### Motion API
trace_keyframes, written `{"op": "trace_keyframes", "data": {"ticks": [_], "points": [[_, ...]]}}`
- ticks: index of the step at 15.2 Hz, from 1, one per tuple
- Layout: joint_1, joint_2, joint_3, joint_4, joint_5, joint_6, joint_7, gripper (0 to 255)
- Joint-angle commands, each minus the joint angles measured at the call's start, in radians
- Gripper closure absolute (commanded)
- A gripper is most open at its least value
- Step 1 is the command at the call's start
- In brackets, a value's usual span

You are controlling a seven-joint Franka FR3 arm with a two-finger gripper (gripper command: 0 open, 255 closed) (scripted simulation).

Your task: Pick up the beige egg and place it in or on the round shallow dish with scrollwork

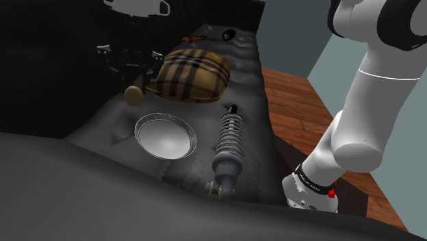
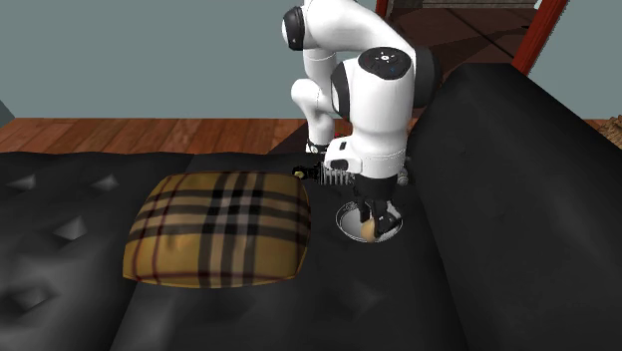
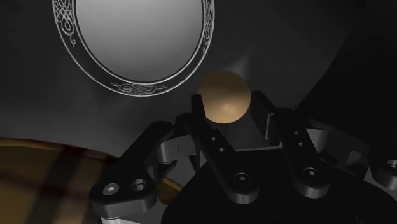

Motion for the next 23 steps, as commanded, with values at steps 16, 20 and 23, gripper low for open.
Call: {"op": "trace_keyframes", "data": {"ticks": [16,20,23], "points": [[-0.032,-0.296,0.021,-0.451,0.173,0.199,-0.053,255],[-0.030,-0.282,0.024,-0.487,0.167,0.247,-0.052,255],[-0.030,-0.282,0.024,-0.487,0.167,0.247,-0.052,255]]}}
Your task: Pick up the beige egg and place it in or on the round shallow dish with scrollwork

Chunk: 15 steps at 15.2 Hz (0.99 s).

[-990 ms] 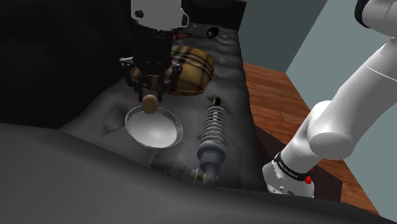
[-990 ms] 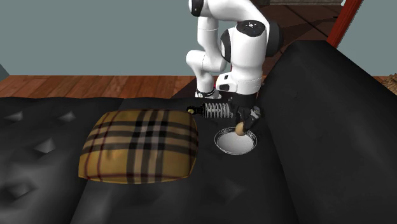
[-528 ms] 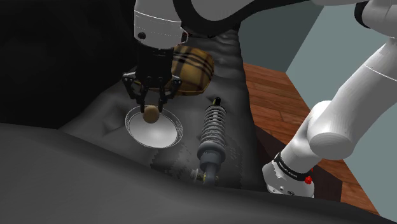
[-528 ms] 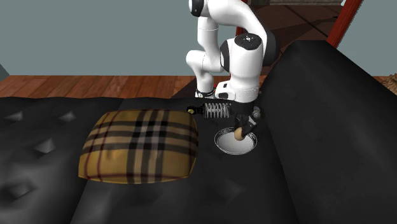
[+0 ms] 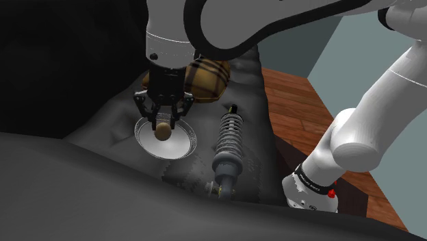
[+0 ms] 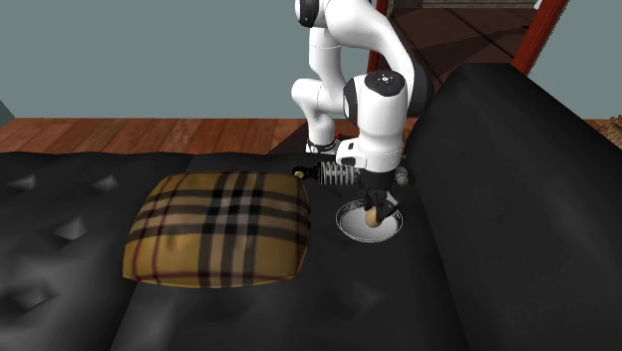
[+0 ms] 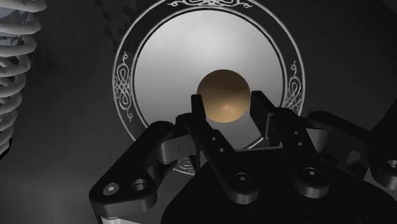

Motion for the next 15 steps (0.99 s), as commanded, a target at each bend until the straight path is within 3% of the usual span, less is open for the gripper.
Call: {"op": "trace_keyframes", "data": {"ticks": [1,4,5,10,15], "points": [[0.000,0.000,0.000,-0.001,0.000,0.001,0.000,255],[0.000,0.000,0.000,-0.001,0.000,0.001,0.000,255],[0.000,0.000,0.000,-0.001,0.000,0.001,0.000,0],[0.000,0.000,0.000,-0.001,0.000,0.001,0.000,0],[-0.008,-0.039,-0.013,0.090,0.017,-0.124,-0.013,0]]}}
